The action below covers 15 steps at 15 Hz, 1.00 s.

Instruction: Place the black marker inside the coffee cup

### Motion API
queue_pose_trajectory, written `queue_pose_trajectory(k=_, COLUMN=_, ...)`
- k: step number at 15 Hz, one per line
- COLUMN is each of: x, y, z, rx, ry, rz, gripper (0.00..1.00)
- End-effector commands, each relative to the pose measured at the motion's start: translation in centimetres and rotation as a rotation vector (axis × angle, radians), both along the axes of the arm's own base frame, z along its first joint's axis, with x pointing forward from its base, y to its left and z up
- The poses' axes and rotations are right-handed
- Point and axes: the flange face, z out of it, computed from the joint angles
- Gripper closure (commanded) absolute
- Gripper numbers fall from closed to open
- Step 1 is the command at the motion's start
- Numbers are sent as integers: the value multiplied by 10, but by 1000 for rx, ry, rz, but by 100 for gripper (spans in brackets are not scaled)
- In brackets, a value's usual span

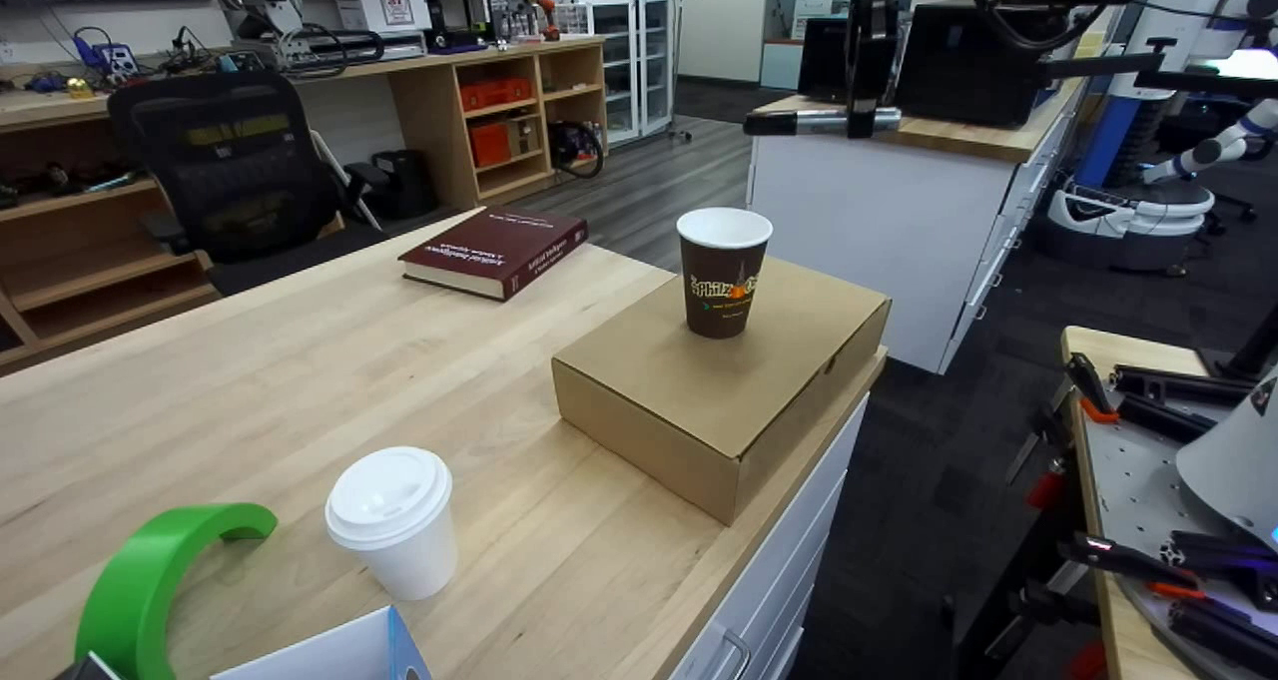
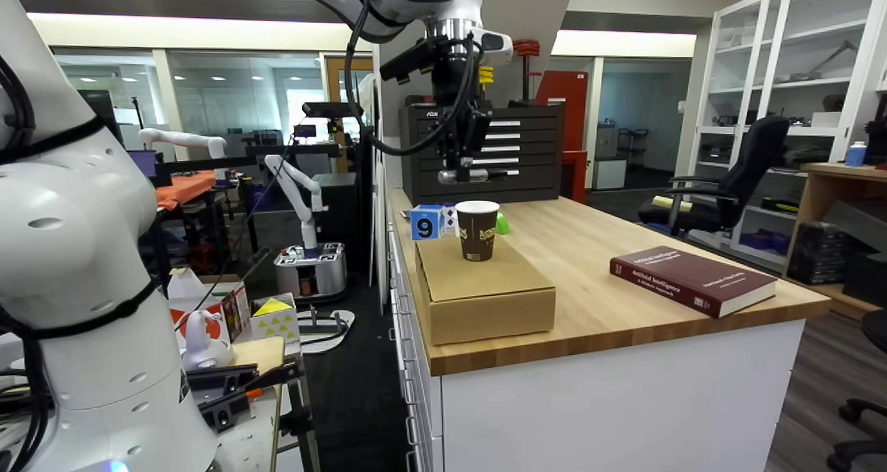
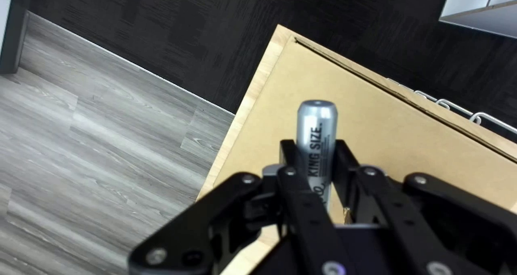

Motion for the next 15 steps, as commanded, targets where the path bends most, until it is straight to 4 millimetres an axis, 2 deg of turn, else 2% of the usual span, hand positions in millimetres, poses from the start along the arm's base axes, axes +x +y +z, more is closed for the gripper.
queue_pose_trajectory(k=1, x=12, y=21, z=15, rx=-77, ry=75, rz=65, gripper=94)
queue_pose_trajectory(k=6, x=22, y=49, z=11, rx=-137, ry=170, rz=152, gripper=94)
queue_pose_trajectory(k=15, x=34, y=84, z=-2, rx=-223, ry=320, rz=262, gripper=94)
